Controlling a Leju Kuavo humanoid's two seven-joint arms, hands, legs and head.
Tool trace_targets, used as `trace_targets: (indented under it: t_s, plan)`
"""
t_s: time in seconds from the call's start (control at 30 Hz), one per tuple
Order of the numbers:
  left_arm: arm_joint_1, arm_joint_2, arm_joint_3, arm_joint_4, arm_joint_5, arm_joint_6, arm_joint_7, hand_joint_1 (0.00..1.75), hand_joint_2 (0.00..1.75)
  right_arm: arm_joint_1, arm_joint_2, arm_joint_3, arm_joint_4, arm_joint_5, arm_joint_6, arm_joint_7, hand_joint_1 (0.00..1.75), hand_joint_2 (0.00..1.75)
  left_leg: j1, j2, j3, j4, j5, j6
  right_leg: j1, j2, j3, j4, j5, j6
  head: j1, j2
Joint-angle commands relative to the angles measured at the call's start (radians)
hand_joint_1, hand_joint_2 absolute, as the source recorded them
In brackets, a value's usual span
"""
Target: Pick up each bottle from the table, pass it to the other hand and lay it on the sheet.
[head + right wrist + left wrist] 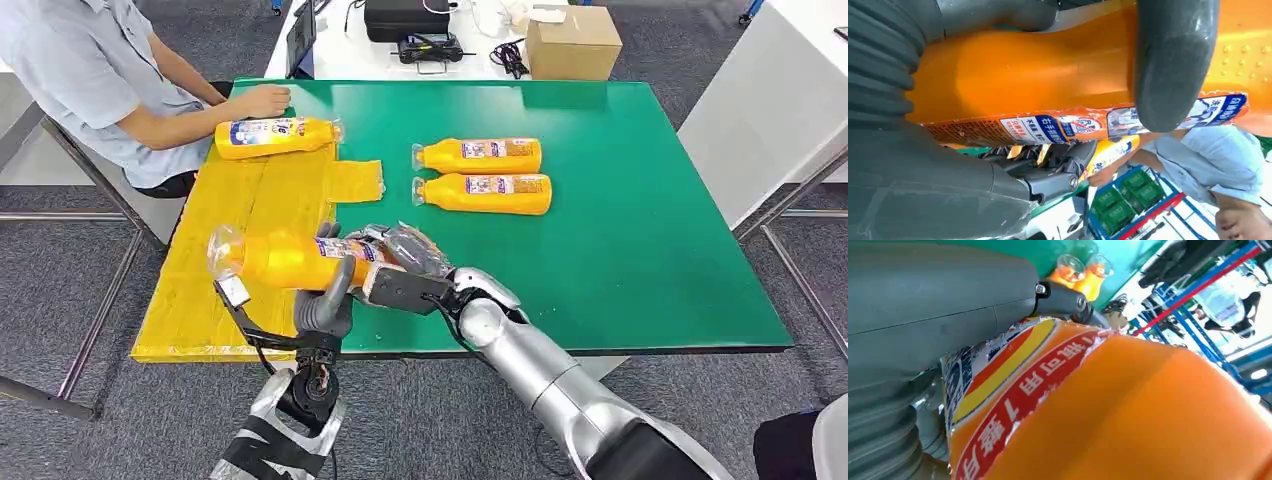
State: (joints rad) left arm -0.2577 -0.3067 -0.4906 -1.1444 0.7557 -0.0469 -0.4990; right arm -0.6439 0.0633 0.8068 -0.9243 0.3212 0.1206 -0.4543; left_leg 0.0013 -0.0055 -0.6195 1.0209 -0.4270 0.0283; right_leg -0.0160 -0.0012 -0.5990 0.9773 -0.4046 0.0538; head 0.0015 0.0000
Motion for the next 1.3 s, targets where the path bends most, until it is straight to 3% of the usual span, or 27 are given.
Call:
trace_targets:
  t_s: [0.03,0.07,0.1,0.13,0.17,0.2,0.37,0.53,0.83,0.97,1.1,1.3]
  plan:
    - [-0.037,0.024,0.004,0.02,-0.005,-0.059,-0.026,1.75,1.75,0.007,0.019,0.0,0.009,-0.054,0.122,-0.035,1.71,1.75,0.0,0.0,0.002,-0.001,-0.001,-0.001,0.0,0.0,0.002,0.0,-0.001,-0.002,0.0,0.0]
    - [-0.037,0.02,0.008,0.018,-0.013,-0.05,-0.034,1.75,1.75,0.007,0.019,-0.004,0.016,-0.063,0.131,-0.035,1.64,1.75,0.001,0.001,0.006,-0.001,-0.002,-0.002,0.001,0.001,0.005,0.0,-0.002,-0.003,0.0,0.0]
    - [-0.036,0.019,0.011,0.013,-0.021,-0.046,-0.039,1.75,1.75,0.006,0.019,-0.004,0.02,-0.059,0.126,-0.036,1.34,1.75,0.001,0.001,0.006,-0.001,-0.002,-0.002,0.001,0.001,0.005,0.0,-0.002,-0.003,0.0,0.0]
    - [-0.035,0.018,0.013,0.011,-0.027,-0.041,-0.043,1.75,1.75,0.006,0.018,-0.003,0.019,-0.056,0.123,-0.036,0.65,1.75,0.0,0.001,0.006,-0.001,-0.002,-0.002,0.001,0.0,0.005,-0.001,-0.002,-0.003,0.0,0.0]
    - [-0.034,0.02,0.013,0.005,-0.043,-0.035,-0.055,1.75,1.75,0.007,0.018,-0.005,0.017,-0.061,0.131,-0.035,0.14,1.75,0.001,0.0,0.003,-0.001,-0.001,-0.001,0.001,0.0,0.003,-0.001,-0.001,-0.002,0.0,0.0]
    - [-0.032,0.02,0.016,0.0,-0.055,-0.023,-0.066,1.75,1.75,0.011,0.019,-0.008,0.013,-0.061,0.126,-0.035,0.0,1.75,0.001,0.0,0.005,-0.001,-0.001,-0.002,0.001,0.0,0.004,-0.001,-0.002,-0.002,0.0,0.0]
    - [-0.032,0.02,0.016,0.0,-0.055,-0.023,-0.066,1.75,1.75,0.011,0.019,-0.008,0.013,-0.061,0.126,-0.035,0.0,1.75,0.001,0.0,0.003,0.0,-0.001,-0.001,0.001,0.0,0.002,0.0,-0.001,-0.002,0.0,0.0]
    - [-0.018,0.02,0.027,-0.058,-0.168,0.084,-0.144,1.75,1.75,0.026,0.022,-0.021,-0.003,-0.074,0.113,-0.013,0.0,1.75,0.001,0.001,0.004,0.0,-0.002,-0.002,0.001,0.0,0.004,0.0,-0.002,-0.003,0.0,0.0]
    - [-0.012,0.014,0.082,-0.077,-0.212,0.232,-0.164,1.75,1.75,0.075,0.02,-0.03,-0.077,-0.073,0.087,-0.011,0.0,1.75,0.001,0.002,0.007,-0.001,-0.003,-0.002,0.001,0.001,0.006,0.0,-0.003,-0.003,0.0,0.0]
    - [-0.022,0.02,0.087,-0.054,-0.26,0.325,-0.173,1.75,1.75,0.111,0.016,-0.03,-0.118,-0.014,-0.002,0.0,0.0,1.75,0.001,0.0,0.005,-0.001,-0.002,-0.002,0.001,0.0,0.005,0.0,-0.002,-0.003,0.0,0.0]
    - [-0.024,0.021,0.125,-0.024,-0.426,0.536,-0.199,1.75,1.75,0.177,-0.004,-0.052,-0.201,0.05,-0.097,-0.015,0.0,1.75,0.001,-0.001,0.007,-0.001,-0.002,-0.002,0.001,-0.001,0.006,-0.001,-0.002,-0.003,0.0,0.0]
    - [-0.008,0.026,0.226,-0.043,-0.417,0.54,-0.191,1.75,1.75,0.241,-0.017,-0.078,-0.297,0.067,-0.117,-0.01,0.0,1.75,0.001,0.0,0.004,-0.001,-0.001,-0.001,0.001,-0.001,0.004,-0.001,-0.002,-0.002,0.0,0.0]
